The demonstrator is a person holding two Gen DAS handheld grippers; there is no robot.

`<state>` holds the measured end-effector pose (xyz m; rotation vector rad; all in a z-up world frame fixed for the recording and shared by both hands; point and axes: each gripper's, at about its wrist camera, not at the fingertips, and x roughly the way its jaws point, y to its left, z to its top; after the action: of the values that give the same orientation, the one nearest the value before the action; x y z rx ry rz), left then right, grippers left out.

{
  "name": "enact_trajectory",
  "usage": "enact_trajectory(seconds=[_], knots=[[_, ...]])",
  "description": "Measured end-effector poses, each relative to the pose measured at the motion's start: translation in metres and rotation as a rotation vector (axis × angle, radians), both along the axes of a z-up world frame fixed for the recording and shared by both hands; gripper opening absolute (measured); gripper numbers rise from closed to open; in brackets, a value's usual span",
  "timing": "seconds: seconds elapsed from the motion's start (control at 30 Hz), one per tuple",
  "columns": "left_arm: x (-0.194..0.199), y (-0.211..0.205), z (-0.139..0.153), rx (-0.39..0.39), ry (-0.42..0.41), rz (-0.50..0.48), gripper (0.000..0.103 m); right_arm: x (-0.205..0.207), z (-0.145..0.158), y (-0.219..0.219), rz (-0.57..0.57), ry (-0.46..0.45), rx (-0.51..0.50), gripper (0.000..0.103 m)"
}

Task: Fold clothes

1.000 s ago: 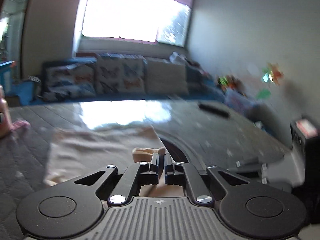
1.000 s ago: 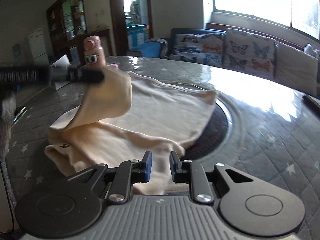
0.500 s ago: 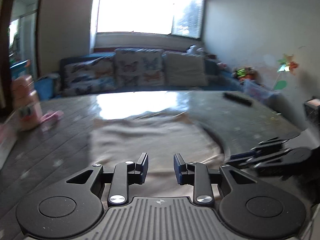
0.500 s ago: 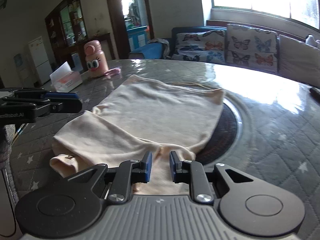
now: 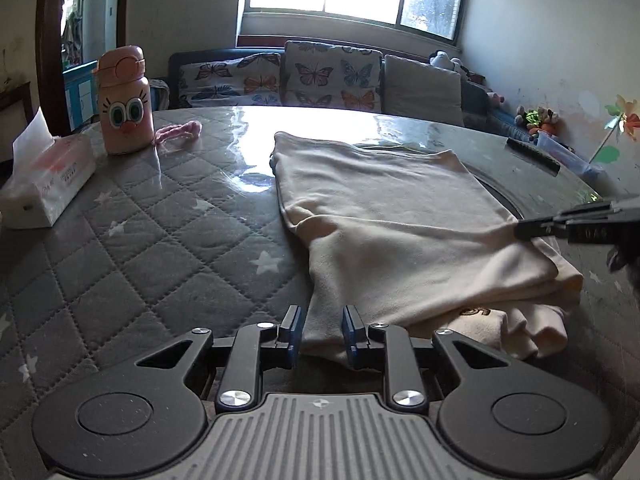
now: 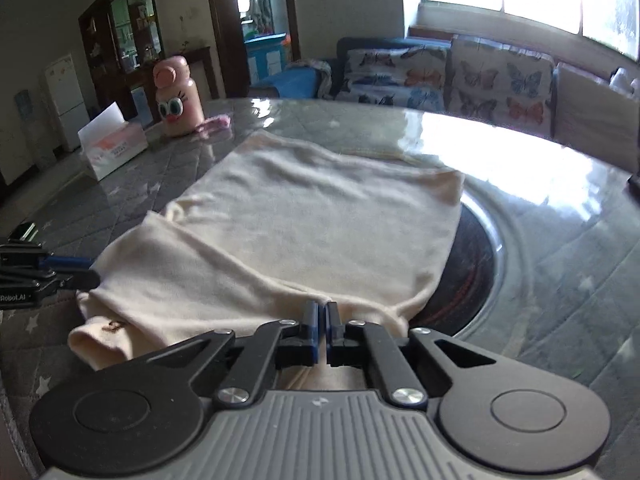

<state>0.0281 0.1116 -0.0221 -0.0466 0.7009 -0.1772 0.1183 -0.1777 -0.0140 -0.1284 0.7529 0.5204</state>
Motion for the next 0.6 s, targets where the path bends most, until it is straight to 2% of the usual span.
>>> enact_trajectory(seconds=[0.13,0.3,0.47,0.6], knots=[[-0.003,0.001,0.011,0.009,-0.028,-0.010,0.025,0.005,-0.009,0.002,0.012,0.025,-0.045,0.003],[0.010,-0.009,0.026,0.014,-0.072,-0.035,0.025,-0.007,0.007,0.005,0.040,-0.052,-0.049,0.009],[0.037,-0.029,0.016,0.034,-0.060,-0.077,0.025,-0.016,0.007,0.017,0.146,-0.024,-0.019,0.009],[0.047,-0.037,0.003,0.062,-0.028,-0.106,0.025,-0.020,-0.006,0.018,0.168,0.016,-0.037,0.009]])
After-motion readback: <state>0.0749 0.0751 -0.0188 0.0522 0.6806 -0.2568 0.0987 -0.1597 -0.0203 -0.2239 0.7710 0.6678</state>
